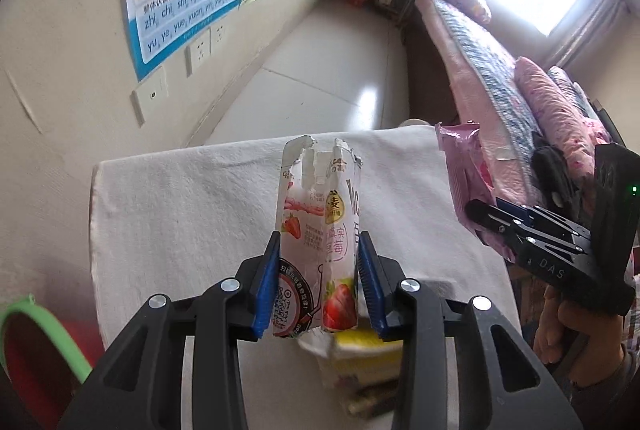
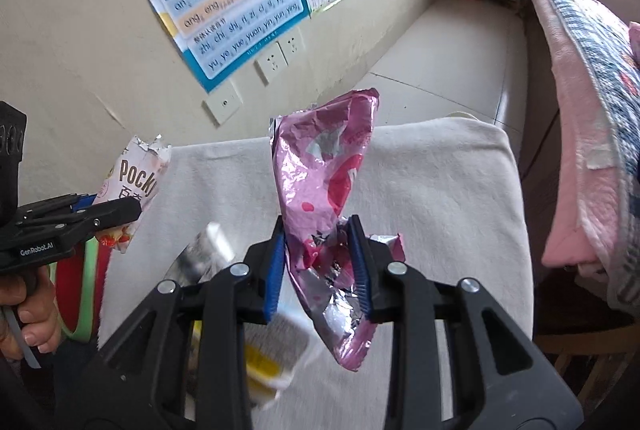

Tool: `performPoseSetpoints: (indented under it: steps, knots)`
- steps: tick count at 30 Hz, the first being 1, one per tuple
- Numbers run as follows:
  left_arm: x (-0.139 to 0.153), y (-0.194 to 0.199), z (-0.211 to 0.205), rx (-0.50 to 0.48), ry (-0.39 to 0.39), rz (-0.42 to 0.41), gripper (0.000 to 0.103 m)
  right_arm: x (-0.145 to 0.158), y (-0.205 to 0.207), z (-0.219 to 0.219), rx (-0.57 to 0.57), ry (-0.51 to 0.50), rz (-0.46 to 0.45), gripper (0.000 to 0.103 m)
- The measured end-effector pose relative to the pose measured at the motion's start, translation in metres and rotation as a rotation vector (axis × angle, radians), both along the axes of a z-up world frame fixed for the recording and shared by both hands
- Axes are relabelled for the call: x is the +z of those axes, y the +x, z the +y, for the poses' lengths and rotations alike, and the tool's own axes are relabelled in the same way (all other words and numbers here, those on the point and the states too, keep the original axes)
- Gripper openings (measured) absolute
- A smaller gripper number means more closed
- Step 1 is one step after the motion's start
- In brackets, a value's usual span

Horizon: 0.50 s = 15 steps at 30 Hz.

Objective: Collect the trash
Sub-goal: 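Grasp the white strawberry drink carton with the left gripper while the right gripper grasps the pink foil wrapper, then carry both held items to the red bin and open both grippers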

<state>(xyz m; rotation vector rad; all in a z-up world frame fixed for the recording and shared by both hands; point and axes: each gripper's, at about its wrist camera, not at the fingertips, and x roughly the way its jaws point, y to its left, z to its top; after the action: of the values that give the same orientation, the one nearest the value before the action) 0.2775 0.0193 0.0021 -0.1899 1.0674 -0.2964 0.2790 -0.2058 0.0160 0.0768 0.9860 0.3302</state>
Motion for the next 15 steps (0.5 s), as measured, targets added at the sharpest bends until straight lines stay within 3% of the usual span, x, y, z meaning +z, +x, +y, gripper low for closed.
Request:
performPoseSetpoints:
  steps: [9,15]
  knots:
    - [0.017,-0.071,-0.002,0.017,0.046,-0.057,0.035,0.006,-0.064,-0.008,-0.024,-0.007,-0.009,0.029]
    - [0.018,-0.112,0.011,0.069,0.029,-0.069,0.035,0.011,-0.099,-0.007,-0.024,-0.027,-0.029,0.03]
